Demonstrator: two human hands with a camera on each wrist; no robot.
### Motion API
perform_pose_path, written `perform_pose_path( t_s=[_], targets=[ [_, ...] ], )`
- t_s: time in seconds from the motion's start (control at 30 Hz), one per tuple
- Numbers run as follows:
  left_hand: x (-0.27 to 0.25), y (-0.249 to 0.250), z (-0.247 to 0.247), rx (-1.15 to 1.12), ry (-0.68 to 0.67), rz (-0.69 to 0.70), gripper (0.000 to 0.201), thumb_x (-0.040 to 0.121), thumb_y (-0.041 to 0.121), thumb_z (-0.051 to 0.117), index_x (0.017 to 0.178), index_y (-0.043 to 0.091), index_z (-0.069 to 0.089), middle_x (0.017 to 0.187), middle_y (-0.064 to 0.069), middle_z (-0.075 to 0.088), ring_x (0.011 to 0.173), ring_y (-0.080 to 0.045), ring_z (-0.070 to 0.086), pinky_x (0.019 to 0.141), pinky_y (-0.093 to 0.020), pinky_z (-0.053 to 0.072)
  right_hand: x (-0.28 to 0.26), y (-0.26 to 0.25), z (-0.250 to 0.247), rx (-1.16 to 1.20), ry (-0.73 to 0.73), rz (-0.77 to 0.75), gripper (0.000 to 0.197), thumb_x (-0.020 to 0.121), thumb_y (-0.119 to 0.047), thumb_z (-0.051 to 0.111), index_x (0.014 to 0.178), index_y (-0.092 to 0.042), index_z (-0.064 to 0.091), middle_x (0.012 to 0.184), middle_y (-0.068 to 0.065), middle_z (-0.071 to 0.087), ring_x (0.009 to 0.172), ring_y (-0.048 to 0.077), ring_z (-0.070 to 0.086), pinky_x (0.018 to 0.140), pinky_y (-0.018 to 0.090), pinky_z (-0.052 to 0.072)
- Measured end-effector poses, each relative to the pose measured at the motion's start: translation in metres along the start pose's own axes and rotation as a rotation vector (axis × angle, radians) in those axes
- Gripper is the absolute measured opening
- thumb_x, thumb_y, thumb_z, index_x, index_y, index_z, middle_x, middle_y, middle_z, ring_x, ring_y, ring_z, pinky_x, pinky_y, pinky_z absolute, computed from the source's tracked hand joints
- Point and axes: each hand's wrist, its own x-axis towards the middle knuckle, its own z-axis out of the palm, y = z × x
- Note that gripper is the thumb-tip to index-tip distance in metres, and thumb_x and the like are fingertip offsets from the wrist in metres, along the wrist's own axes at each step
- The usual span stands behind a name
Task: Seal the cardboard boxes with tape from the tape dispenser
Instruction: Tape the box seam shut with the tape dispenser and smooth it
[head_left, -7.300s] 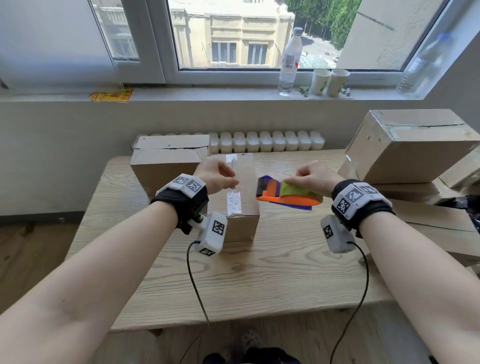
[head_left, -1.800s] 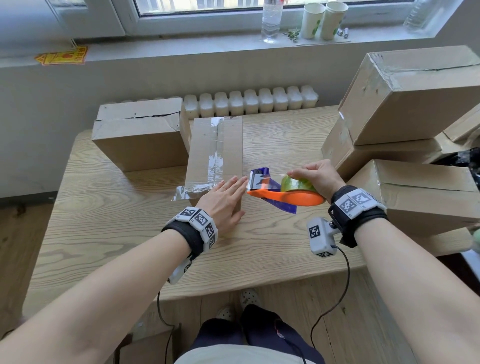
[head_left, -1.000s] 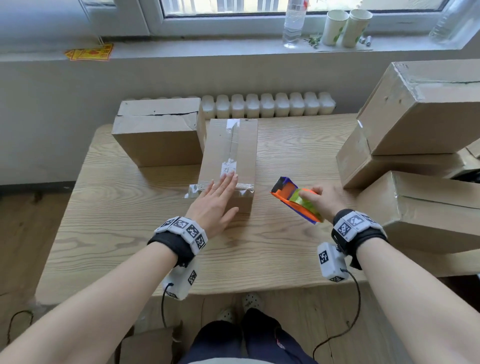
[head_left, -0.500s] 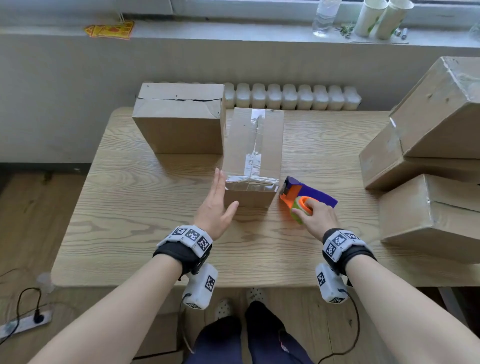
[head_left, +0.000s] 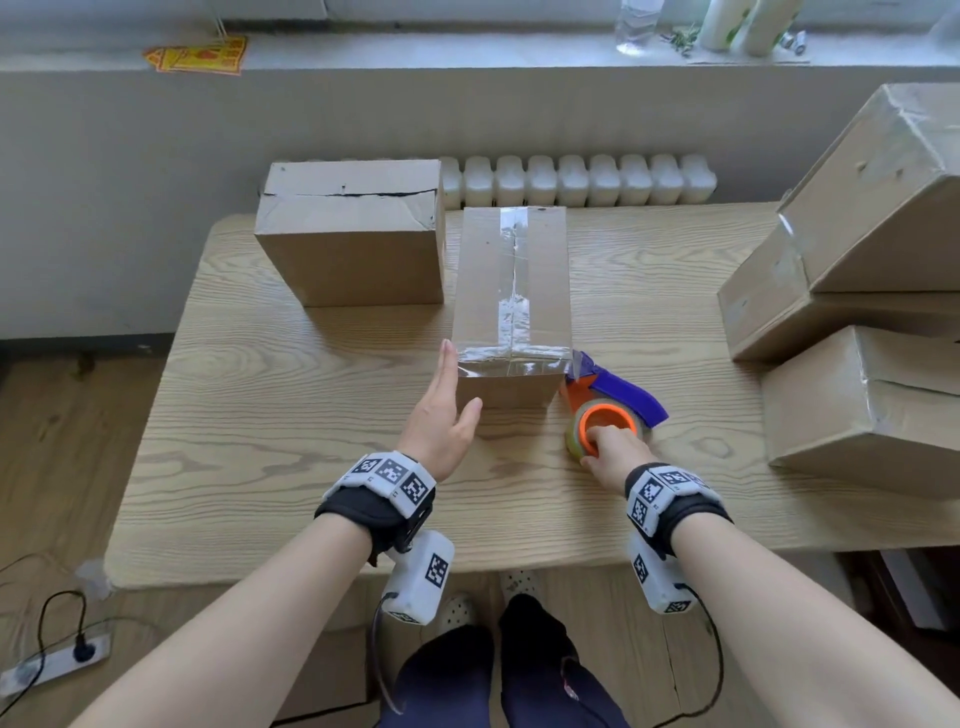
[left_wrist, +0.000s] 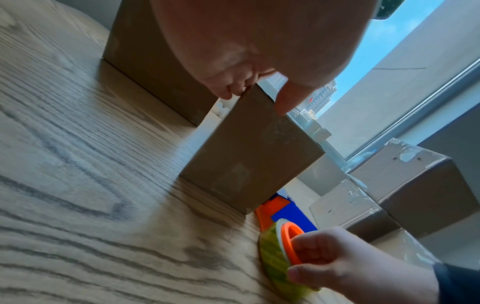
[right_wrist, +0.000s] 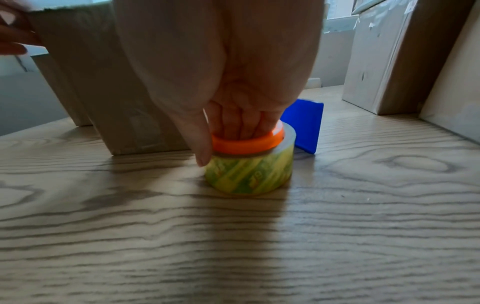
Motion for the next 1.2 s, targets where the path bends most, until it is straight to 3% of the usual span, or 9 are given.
perform_pose_path(
  t_s=[0.1,0.27,0.4,0.57,0.67,0.77,0.83,0.93,1.2],
  targets=[
    [-0.001,0.005,-0.003,-0.099,0.006,-0.043,0.067,0.099,0.017,0.040,0.149,0.012,-0.004,0.158,0.002,-0.003,0.143,-0.004,0.000,0.107,-0.009,-0.001,-0.007,-0.004,-0.007,0.064,0.073,0.017,0.029,0.091,-0.020,0.051,0.119,-0.013,0.055,0.118,0.015,0.061,0.108,0.036,0.057,0.085,0.036,0.045],
    [-0.003,0.008,-0.008,-0.221,0.042,-0.070,0.063,0.100,0.017,0.038,0.150,0.014,0.001,0.158,0.004,0.002,0.143,-0.004,0.004,0.112,-0.016,0.003,-0.022,-0.016,-0.035,0.447,0.482,-0.093,0.052,0.091,-0.008,0.043,0.143,-0.014,0.039,0.136,0.010,0.053,0.119,0.029,0.051,0.094,0.029,0.037],
    [-0.002,0.008,-0.005,-0.269,0.035,-0.061,0.060,0.100,0.018,0.036,0.150,0.015,0.003,0.157,0.004,0.005,0.144,-0.006,0.007,0.118,-0.025,0.006,-0.024,-0.035,-0.042,0.555,0.368,-0.148,0.067,0.088,-0.014,0.041,0.151,-0.022,0.019,0.133,0.010,0.054,0.097,0.028,0.058,0.085,0.036,0.044],
    [0.001,0.002,0.001,-0.272,0.009,-0.057,0.060,0.099,0.017,0.038,0.150,0.015,0.006,0.157,0.000,0.011,0.143,-0.010,0.013,0.119,-0.031,0.013,-0.015,-0.045,-0.034,0.784,0.211,-0.187,0.080,0.075,-0.014,0.038,0.151,-0.013,0.015,0.148,0.013,0.038,0.137,0.029,0.034,0.113,0.037,0.026],
    [0.002,0.000,0.000,-0.173,-0.008,-0.045,0.059,0.099,0.018,0.038,0.150,0.015,0.007,0.156,-0.001,0.016,0.143,-0.014,0.019,0.116,-0.026,0.015,-0.014,-0.047,-0.036,0.834,0.221,-0.187,0.083,0.067,-0.011,0.036,0.149,-0.008,0.021,0.151,0.010,0.034,0.141,0.024,0.028,0.118,0.038,0.021],
    [0.008,0.000,-0.004,-0.122,0.103,-0.036,0.050,0.099,0.019,0.040,0.147,0.011,0.026,0.147,-0.005,0.038,0.136,-0.019,0.036,0.109,-0.022,0.024,-0.012,-0.043,-0.044,0.956,0.245,-0.262,0.061,0.082,0.004,0.038,0.142,-0.003,0.037,0.137,0.007,0.049,0.133,0.017,0.041,0.114,0.029,0.029],
    [0.013,0.000,-0.009,-0.090,0.205,-0.005,0.042,0.098,0.018,0.043,0.140,0.011,0.041,0.136,-0.008,0.053,0.126,-0.021,0.049,0.106,-0.025,0.034,-0.009,-0.038,-0.053,0.875,0.314,-0.269,0.046,0.095,-0.006,0.045,0.140,-0.014,0.044,0.125,0.003,0.060,0.123,0.012,0.051,0.108,0.026,0.035],
    [0.021,0.000,-0.016,0.001,0.283,0.049,0.037,0.094,0.027,0.054,0.130,0.018,0.055,0.108,-0.011,0.069,0.103,-0.024,0.064,0.095,-0.032,0.048,-0.006,-0.033,-0.059,0.771,0.384,-0.319,0.034,0.093,-0.020,0.059,0.127,-0.019,0.060,0.123,0.000,0.064,0.117,0.007,0.057,0.106,0.028,0.042],
    [0.031,-0.010,-0.018,0.243,0.349,0.092,0.029,0.084,0.041,0.065,0.110,0.028,0.070,0.088,-0.005,0.074,0.082,-0.023,0.069,0.075,-0.037,0.055,-0.002,-0.036,-0.060,0.475,0.578,-0.388,0.032,0.082,-0.018,0.073,0.113,-0.014,0.069,0.109,0.006,0.070,0.103,0.014,0.066,0.095,0.030,0.050]
  ],
)
